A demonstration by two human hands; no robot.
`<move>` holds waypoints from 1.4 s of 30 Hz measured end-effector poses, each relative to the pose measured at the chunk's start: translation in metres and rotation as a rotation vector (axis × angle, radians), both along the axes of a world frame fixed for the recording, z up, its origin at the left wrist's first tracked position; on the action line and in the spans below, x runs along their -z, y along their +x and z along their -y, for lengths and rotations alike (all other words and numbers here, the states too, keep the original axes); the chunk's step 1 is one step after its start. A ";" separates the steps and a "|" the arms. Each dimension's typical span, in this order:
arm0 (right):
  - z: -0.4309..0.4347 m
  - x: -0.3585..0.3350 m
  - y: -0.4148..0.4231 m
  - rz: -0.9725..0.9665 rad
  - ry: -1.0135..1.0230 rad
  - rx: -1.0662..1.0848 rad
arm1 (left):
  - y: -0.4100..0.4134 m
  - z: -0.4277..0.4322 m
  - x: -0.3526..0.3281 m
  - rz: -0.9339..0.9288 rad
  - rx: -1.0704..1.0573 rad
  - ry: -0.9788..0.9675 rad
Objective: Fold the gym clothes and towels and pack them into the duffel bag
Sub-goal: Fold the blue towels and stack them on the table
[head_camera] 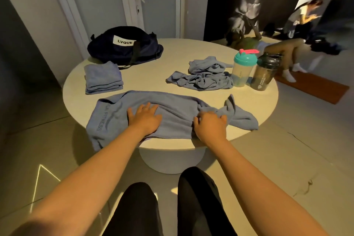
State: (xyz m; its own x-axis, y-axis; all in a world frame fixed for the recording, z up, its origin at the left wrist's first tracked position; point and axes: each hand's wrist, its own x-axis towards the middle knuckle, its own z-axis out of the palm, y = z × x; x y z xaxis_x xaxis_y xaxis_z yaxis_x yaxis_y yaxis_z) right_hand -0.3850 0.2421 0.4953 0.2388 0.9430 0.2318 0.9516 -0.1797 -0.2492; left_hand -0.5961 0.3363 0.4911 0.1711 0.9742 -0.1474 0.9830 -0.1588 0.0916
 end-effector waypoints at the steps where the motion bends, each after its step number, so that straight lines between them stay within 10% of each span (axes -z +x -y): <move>1: -0.001 -0.003 -0.003 -0.083 0.024 -0.091 | 0.012 0.001 -0.004 -0.013 -0.006 0.063; 6: -0.006 -0.007 0.009 -0.191 0.191 -0.175 | 0.079 0.022 -0.010 0.544 0.384 0.011; 13: -0.013 0.005 0.055 -0.147 -0.212 0.039 | 0.092 0.012 -0.005 0.128 0.191 0.081; 18: -0.020 0.012 0.056 -0.134 0.138 -0.103 | 0.097 0.000 -0.016 -0.111 -0.024 0.013; 22: -0.013 0.002 0.051 -0.074 0.474 -0.022 | 0.119 0.004 -0.012 0.204 0.353 0.217; 30: 0.001 -0.019 0.080 0.003 -0.175 0.124 | 0.139 0.001 -0.003 0.259 0.346 -0.035; 35: -0.005 -0.018 0.081 -0.055 -0.347 -0.014 | 0.140 0.005 0.003 0.395 0.392 0.155; 42: -0.018 -0.023 0.085 -0.192 0.187 0.093 | 0.140 0.020 0.009 0.677 0.358 0.471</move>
